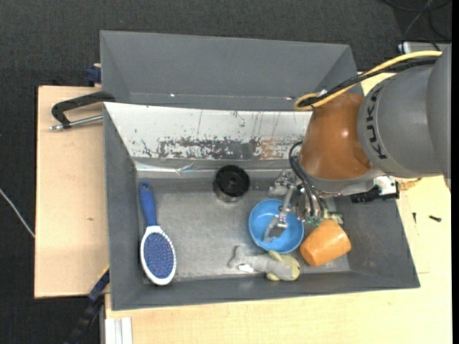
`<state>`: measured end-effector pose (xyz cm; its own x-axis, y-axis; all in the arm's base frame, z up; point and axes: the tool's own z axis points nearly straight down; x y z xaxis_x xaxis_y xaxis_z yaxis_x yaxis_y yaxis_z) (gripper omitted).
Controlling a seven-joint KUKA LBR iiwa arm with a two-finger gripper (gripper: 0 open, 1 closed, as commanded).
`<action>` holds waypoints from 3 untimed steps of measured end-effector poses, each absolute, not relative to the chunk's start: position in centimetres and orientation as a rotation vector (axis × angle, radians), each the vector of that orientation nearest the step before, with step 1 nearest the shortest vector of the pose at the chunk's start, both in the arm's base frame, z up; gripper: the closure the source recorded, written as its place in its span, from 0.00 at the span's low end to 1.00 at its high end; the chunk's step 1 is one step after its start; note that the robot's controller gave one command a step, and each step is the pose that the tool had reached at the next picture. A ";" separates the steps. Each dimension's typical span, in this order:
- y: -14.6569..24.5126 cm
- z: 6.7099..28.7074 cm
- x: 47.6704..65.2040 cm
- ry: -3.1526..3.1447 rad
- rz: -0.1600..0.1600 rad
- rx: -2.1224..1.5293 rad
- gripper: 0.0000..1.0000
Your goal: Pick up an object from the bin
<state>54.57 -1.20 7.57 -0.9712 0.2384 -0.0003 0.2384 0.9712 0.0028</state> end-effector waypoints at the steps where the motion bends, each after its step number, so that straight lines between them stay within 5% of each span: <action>1: -1.1 7.7 54.7 3.115 0.003 0.375 0.00; 2: -1.4 8.3 55.2 3.100 -0.001 0.376 1.00; 3: -1.4 13.4 55.5 3.107 0.003 0.375 1.00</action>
Offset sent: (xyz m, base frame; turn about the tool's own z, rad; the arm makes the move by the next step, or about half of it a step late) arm 0.0000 0.0000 0.0000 0.0000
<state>55.50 -1.37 13.41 -0.9712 0.2379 -0.0115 0.2379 0.9713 0.0033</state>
